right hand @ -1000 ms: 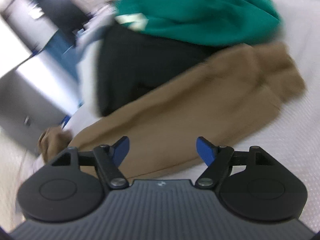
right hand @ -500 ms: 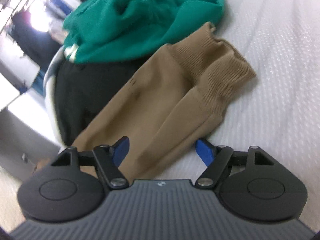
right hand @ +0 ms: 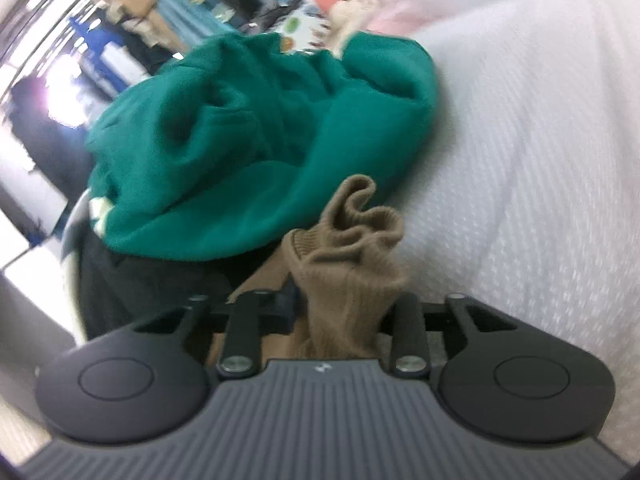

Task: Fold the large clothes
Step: 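Lift the cuff with the right gripper and carry it over the body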

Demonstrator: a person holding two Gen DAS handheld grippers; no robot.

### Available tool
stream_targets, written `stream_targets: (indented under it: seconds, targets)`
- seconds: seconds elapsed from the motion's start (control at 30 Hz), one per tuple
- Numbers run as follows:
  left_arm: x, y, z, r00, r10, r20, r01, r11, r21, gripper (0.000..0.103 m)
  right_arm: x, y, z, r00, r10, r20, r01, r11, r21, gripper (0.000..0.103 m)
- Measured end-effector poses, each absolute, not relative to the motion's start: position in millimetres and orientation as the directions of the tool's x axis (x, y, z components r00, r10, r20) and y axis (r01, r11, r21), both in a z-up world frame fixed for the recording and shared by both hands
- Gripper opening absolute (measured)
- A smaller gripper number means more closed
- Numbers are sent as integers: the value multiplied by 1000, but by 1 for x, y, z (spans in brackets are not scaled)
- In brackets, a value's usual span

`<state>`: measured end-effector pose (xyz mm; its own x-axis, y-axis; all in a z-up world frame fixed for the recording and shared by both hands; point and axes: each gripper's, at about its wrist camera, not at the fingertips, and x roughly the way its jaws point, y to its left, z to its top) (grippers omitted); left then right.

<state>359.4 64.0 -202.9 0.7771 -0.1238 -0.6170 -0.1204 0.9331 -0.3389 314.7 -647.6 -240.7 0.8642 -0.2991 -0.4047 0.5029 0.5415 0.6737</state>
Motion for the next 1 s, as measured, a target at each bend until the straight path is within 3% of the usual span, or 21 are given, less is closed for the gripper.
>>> stream_targets:
  seconds: [0.37,0.73,1.0]
  targets:
    - [351,73,-190,804,-147,-576,-102,920,-378,48,312,-564,-81,948,-245,-202,316,805,503,24]
    - [334,109,-173,842,-177,-509,-102,875,-473,48,351,-376,81,998,68,-17,-61,963,262,22]
    - [316,155,-156,886,-142,-442,-137,829,-542,48,363,-206,134,937,349,28,-350,931,105,22]
